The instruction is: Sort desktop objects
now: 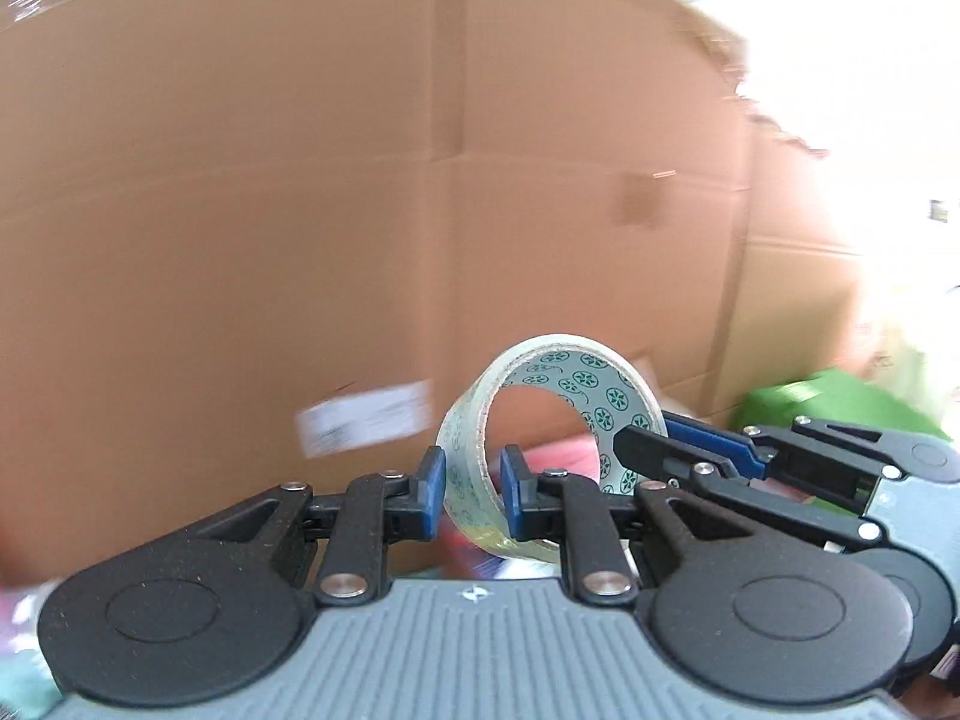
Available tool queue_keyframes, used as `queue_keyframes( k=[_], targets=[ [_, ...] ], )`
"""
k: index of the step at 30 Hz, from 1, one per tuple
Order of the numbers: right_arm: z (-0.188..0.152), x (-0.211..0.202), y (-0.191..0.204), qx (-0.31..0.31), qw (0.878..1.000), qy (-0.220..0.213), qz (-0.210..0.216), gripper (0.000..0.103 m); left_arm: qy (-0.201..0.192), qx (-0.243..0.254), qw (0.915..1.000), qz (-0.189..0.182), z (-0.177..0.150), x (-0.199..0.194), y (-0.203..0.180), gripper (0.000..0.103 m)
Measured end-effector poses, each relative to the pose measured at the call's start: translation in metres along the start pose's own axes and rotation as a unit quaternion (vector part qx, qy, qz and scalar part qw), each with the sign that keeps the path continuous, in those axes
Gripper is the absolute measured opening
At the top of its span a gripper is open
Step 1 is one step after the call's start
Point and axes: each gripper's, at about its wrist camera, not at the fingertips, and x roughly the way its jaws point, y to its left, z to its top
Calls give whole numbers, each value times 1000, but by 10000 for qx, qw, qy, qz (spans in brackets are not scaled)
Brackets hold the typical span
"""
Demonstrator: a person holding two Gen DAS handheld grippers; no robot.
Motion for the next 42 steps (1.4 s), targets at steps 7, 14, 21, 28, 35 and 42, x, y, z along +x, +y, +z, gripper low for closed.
queue_keyframes(
  k=[7, 14, 21, 28, 35, 42],
  targets=[
    [-4, -34, -102, 383, 9939, -23, -1032, 11, 171, 244, 9943, -1022, 19, 55, -95, 20],
    [-42, -38, -174, 924, 9822, 404, -1584, 11, 762, 363, 9853, -1486, 0, 121, -147, 18],
    [-77, -3, -193, 1290, 9783, 808, -1402, 12, 1013, 408, 9846, -1364, -14, 141, -146, 21],
    [-84, 2, -192, 1166, 9806, 862, -1320, 12, 894, 552, 9859, -1302, -17, 138, -148, 23],
    [-86, -4, -193, 1274, 9782, 811, -1427, 36, 585, 475, 9880, -1349, -12, 126, -148, 67],
    [-80, -15, -190, 1202, 9790, 610, -1530, 67, 283, 542, 9879, -1424, -8, 108, -153, 92]
  ],
)
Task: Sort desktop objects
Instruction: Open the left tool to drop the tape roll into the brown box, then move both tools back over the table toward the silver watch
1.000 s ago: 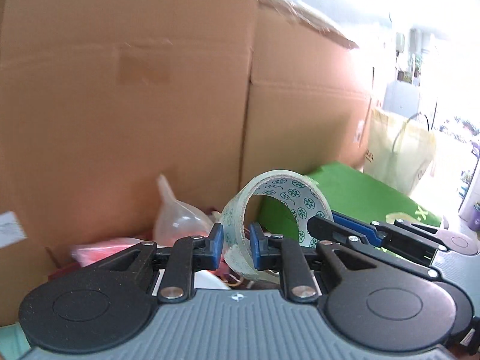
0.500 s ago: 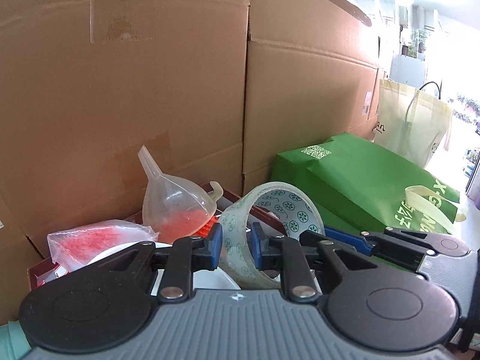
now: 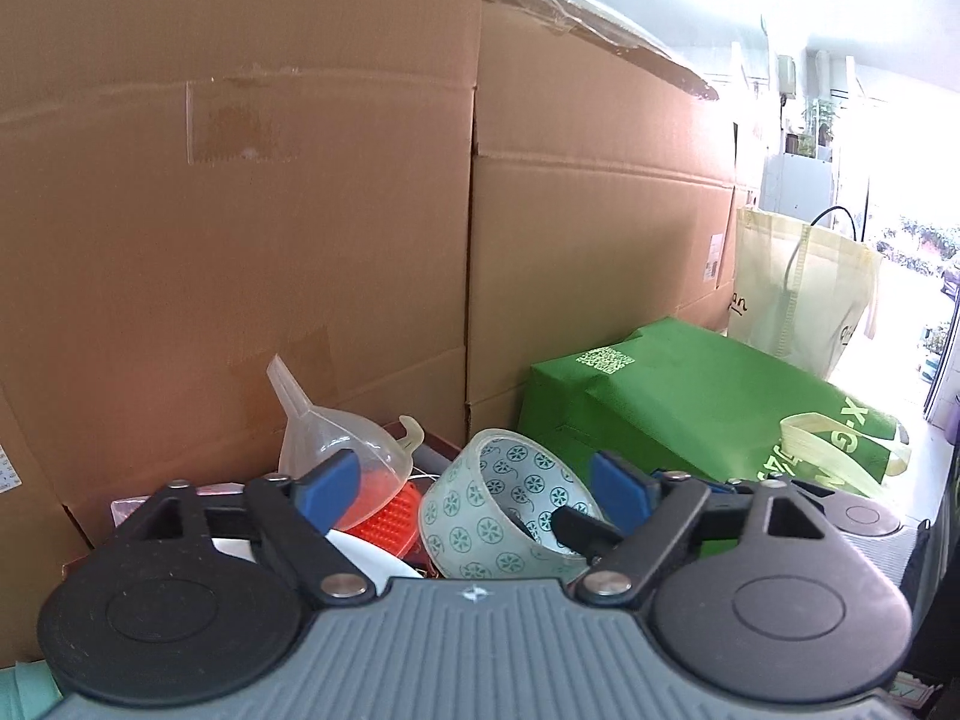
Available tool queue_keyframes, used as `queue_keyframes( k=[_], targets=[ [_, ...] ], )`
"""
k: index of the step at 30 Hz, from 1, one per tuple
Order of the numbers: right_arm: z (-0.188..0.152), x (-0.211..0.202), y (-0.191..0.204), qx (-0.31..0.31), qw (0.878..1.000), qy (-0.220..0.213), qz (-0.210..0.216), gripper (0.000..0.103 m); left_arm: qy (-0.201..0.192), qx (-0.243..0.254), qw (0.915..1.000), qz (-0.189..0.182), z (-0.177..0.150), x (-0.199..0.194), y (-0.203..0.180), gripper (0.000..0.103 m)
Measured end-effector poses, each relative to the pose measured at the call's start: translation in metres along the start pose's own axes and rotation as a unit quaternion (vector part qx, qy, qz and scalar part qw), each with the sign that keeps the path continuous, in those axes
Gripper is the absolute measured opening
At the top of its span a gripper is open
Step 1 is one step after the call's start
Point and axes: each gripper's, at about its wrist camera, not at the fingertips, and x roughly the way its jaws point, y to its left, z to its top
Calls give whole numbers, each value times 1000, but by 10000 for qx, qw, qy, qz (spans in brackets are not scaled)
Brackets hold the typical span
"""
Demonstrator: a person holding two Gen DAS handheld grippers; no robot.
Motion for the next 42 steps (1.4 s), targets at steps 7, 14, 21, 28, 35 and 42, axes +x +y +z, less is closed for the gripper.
queue_keyframes(
  k=[7, 14, 21, 28, 35, 42],
  targets=[
    [0, -23, 12, -132, 9999, -106, 30, 97, 109, -65, 9999, -48, -10, -19, -7, 97],
    [-7, -49, 36, -428, 9990, -83, 31, 101, 239, 4, 9988, 431, -27, -52, -15, 98],
    [-17, -77, 73, -789, 9966, 2, 240, 101, 234, -308, 9967, 717, -47, -85, -4, 99],
    [-26, -94, 117, -1270, 9905, 40, 519, 101, 239, -812, 9915, 987, -70, -121, 21, 99],
    [-40, -101, 172, -1628, 9803, 175, 1109, 101, 187, -1343, 9804, 1430, -102, -168, 62, 99],
    [-59, -97, 241, -1949, 9627, 279, 1854, 101, 144, -1763, 9641, 1979, -136, -213, 110, 99]
  ],
)
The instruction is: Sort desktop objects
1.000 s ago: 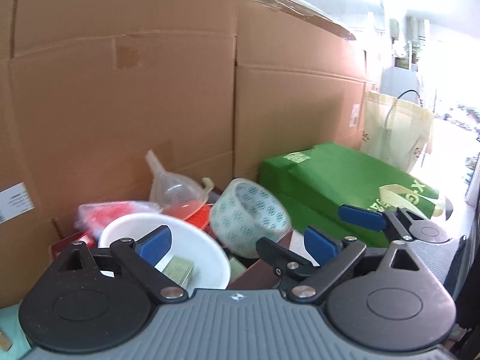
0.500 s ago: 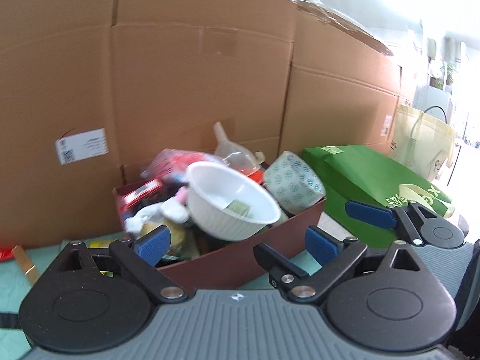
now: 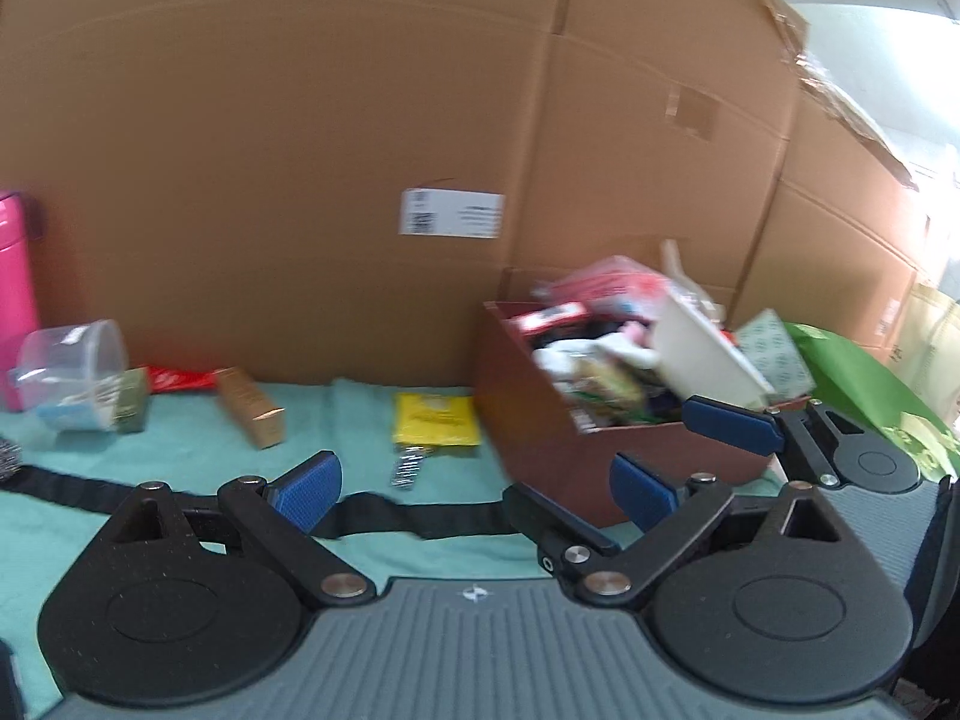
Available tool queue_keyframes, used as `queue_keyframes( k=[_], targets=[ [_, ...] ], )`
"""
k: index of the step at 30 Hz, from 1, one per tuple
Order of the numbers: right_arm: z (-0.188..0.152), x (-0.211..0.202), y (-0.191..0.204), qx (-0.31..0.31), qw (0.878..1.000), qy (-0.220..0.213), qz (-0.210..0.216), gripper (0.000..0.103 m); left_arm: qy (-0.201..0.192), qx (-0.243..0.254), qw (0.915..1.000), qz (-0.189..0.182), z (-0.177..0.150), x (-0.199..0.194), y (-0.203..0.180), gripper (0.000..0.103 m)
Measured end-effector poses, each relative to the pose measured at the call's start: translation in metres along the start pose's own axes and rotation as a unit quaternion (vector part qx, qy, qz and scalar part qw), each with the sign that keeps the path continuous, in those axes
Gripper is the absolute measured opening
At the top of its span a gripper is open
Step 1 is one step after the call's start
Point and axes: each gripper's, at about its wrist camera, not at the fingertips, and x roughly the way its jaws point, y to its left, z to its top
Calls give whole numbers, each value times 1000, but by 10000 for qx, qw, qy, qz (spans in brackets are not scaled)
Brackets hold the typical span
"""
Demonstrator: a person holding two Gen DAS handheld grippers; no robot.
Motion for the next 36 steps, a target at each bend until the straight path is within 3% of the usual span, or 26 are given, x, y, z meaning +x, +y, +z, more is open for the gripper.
queue_keyframes(
  k=[8, 15, 20, 22, 26, 30, 35, 36],
  targets=[
    [-3, 48, 58, -305, 9973, 314, 587, 101, 132, -640, 9964, 533, -5, 20, 74, 99],
    [-16, 99, 73, -164, 9966, 688, 414, 98, 403, -1037, 9915, 673, -4, 64, 117, 95],
    [-25, 131, 70, 66, 9949, 1005, 61, 79, 556, -1158, 9896, 644, 0, 90, 129, 87],
    [-27, 137, 67, 129, 9946, 1018, -134, 79, 604, -1156, 9894, 634, 1, 98, 130, 86],
    [-28, 150, 61, 164, 9931, 1042, -517, 63, 662, -1156, 9904, 364, -2, 108, 130, 78],
    [-30, 167, 59, 239, 9908, 1214, -540, 49, 761, -1126, 9905, 189, -9, 117, 129, 69],
    [-28, 178, 51, 530, 9880, 1337, -558, 43, 797, -1152, 9900, 153, -13, 120, 129, 69],
    [-28, 179, 48, 609, 9877, 1359, -468, 36, 795, -1123, 9904, 156, -13, 120, 128, 69]
  ],
)
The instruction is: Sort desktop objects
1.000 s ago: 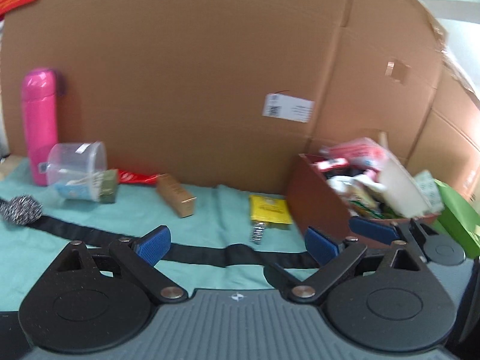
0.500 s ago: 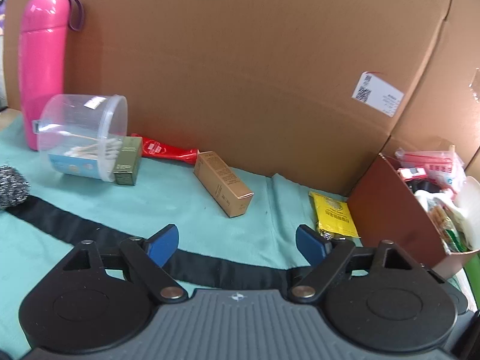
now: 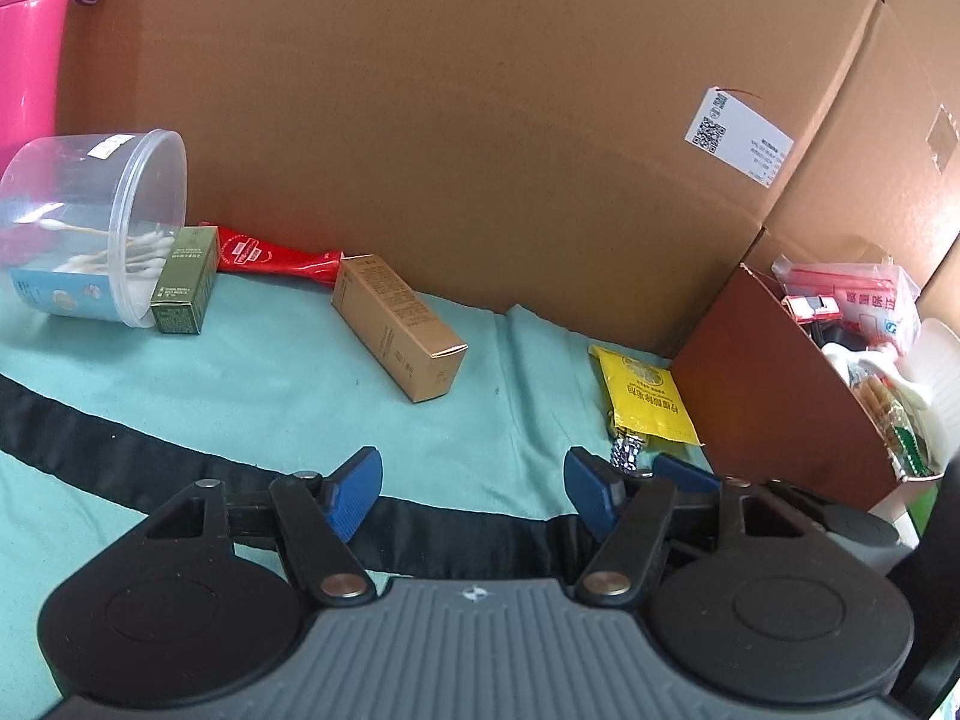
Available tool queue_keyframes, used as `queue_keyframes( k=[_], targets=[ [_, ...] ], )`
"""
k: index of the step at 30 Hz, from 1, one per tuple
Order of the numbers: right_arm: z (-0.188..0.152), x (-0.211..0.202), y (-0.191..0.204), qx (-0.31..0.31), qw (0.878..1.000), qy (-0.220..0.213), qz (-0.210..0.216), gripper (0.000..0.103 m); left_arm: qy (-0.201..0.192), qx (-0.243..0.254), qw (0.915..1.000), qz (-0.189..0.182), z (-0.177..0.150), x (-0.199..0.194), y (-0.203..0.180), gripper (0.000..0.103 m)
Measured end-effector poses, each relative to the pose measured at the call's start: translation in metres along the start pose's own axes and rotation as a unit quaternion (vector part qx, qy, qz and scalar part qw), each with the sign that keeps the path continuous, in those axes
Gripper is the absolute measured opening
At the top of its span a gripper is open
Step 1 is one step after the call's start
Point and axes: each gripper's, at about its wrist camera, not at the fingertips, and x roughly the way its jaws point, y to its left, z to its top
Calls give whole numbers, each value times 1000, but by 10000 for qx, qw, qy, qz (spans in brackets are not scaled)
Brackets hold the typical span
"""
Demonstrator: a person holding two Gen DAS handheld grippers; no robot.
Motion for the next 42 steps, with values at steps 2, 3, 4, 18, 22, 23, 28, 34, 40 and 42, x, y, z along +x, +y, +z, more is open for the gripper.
queue_keyframes(
  k=[2, 3, 4, 18, 22, 23, 28, 34, 40, 42],
  targets=[
    [0, -2, -3, 53, 9996, 67, 281, 20, 7, 78, 10000, 5, -2, -1, -3, 69],
    [0, -4, -3, -17, 9991, 101, 408, 8, 13, 129, 9999, -19, -3, -1, -5, 69],
    [0, -8, -1, -84, 9985, 127, 520, 0, 20, 186, 9998, -56, -4, -1, -8, 69],
    [4, -27, -14, 320, 9958, 58, 856, 45, -273, 346, 9990, -92, -1, -18, -18, 68],
    [15, -7, -4, 256, 9980, 70, 573, 44, -204, 101, 9997, -132, 0, -11, -3, 68],
    [16, -1, -2, 242, 9983, 136, 508, 44, -165, 79, 9997, -156, -1, -9, -2, 68],
    [15, 2, 3, 40, 9988, 106, 481, 25, -126, 68, 9995, -281, -3, -6, 3, 67],
    [5, -18, 4, -170, 9983, 38, 553, 0, -169, 122, 9988, -436, -5, -10, 0, 67],
    [8, -19, -5, 113, 9973, 28, 729, 7, -366, 227, 9984, -364, -5, -17, -7, 69],
    [14, -14, -4, 243, 9978, -19, 620, 39, -397, 81, 9988, -271, -4, -17, 1, 69]
  ],
)
